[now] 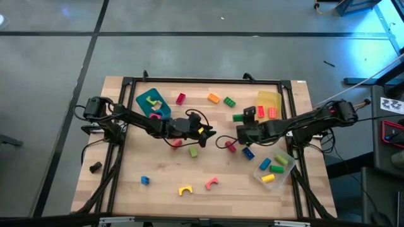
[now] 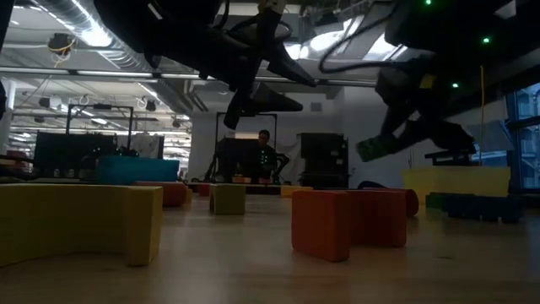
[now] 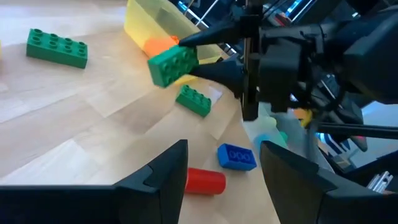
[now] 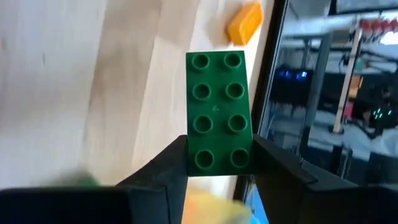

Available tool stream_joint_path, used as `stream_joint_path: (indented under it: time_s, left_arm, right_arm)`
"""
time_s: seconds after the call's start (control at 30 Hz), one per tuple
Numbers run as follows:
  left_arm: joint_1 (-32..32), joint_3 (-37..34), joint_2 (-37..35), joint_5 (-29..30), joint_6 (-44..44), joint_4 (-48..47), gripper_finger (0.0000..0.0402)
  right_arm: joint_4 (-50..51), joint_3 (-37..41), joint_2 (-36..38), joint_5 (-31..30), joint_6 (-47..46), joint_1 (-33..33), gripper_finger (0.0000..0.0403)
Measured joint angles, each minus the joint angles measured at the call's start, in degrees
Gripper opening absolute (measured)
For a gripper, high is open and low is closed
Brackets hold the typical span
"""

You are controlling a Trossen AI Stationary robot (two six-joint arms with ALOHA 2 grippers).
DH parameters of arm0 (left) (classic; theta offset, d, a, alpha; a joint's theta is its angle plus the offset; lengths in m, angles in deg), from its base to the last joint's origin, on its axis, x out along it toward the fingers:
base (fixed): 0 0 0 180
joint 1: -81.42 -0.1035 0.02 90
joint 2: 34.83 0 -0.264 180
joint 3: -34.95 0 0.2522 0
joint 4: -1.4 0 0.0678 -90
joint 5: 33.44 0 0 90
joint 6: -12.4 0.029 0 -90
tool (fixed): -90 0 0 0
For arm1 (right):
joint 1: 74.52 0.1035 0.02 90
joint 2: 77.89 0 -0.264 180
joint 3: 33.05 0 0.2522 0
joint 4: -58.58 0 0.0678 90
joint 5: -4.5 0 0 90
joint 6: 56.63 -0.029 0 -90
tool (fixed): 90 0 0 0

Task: Sort blocks by size
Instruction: Put the green game piece into the yellow bin, then put the blue game piece into the yellow bin

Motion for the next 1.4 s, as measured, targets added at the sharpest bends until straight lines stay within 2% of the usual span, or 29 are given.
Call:
stream_joint_path:
  time_s: [0.23, 0.5, 0.7, 0.97, 1.07, 1.27, 1.4]
  left_arm:
    - [0.0, 0.0, 0.0, 0.0, 0.9, -1.6, 0.0184]
    - [0.1, 0.0, 0.0, 0.0, 0.9, -2.7, 0.0184]
    - [0.2, 0.0, 0.0, -0.1, 2.9, -2.7, 0.0184]
    - [1.4, 0.0, 0.0, -0.2, 9.5, -2.6, 0.0184]
    - [2.1, 0.0, -0.6, -1.4, 15.7, -2.7, 0.0184]
    - [4.1, 0.0, -4.6, -3.5, 26.7, -4.4, 0.0184]
    - [5.5, 0.0, -9.7, -3.5, 28.3, -12.3, 0.0184]
  right_arm:
    - [14.1, 0.0, 3.9, -1.4, -8.6, -0.6, 0.0151]
    - [31.0, 0.0, 6.1, 0.6, -18.4, -7.6, 0.0152]
    - [31.6, 0.0, 6.1, 4.6, -18.6, -13.1, 0.0159]
    - [31.1, 0.0, 6.1, 4.7, -18.8, -17.0, 0.0166]
    - [30.9, 0.0, 6.1, 4.7, -18.8, -17.0, 0.0175]
    - [30.5, 0.0, 6.1, 4.7, -20.9, -16.9, 0.0206]
    - [30.5, 0.0, 6.1, 4.7, -21.8, -16.9, 0.0232]
